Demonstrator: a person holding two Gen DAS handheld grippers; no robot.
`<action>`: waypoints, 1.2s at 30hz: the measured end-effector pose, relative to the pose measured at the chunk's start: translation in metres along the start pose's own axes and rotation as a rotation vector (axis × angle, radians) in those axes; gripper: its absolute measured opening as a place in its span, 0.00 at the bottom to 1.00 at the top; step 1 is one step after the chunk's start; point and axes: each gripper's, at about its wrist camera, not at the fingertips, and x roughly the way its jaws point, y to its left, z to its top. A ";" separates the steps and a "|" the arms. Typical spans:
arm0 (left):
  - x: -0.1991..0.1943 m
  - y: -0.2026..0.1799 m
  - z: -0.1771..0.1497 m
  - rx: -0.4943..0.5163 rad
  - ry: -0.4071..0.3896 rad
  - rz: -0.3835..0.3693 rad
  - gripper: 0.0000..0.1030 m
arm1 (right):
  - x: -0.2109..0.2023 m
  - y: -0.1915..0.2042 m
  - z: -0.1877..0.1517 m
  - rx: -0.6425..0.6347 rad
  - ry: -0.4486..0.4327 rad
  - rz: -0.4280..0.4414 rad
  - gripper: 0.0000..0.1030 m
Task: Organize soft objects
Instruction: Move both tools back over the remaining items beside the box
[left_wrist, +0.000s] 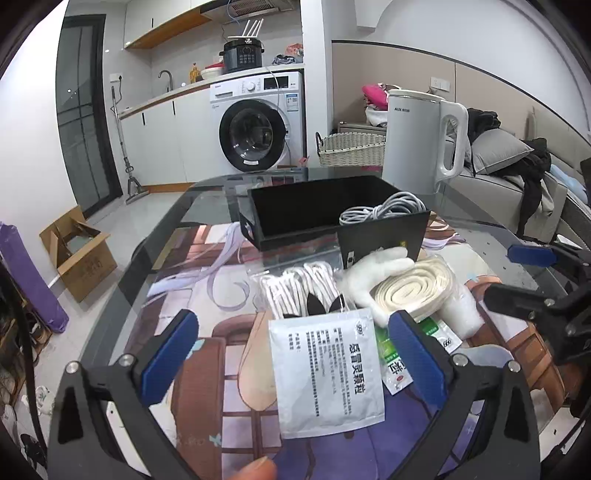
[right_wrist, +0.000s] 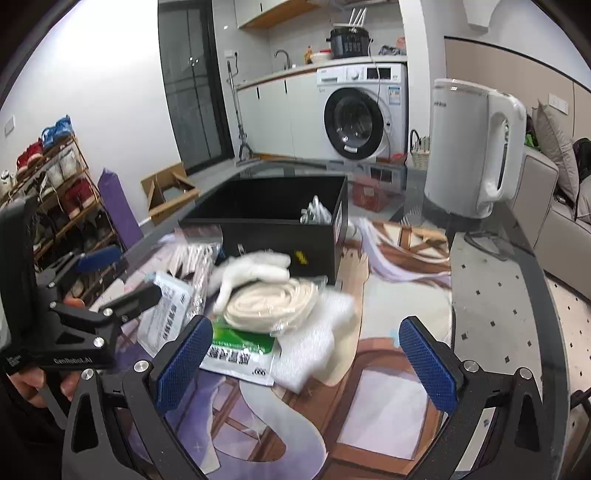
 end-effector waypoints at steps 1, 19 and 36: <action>0.001 0.000 0.000 -0.001 0.004 -0.003 1.00 | 0.002 0.000 -0.001 -0.003 0.008 -0.003 1.00; 0.023 0.001 -0.014 0.027 0.070 -0.003 1.00 | 0.045 -0.016 -0.012 0.079 0.152 -0.048 1.00; 0.031 0.000 -0.017 0.031 0.099 -0.027 1.00 | 0.051 -0.037 -0.013 0.125 0.191 -0.142 1.00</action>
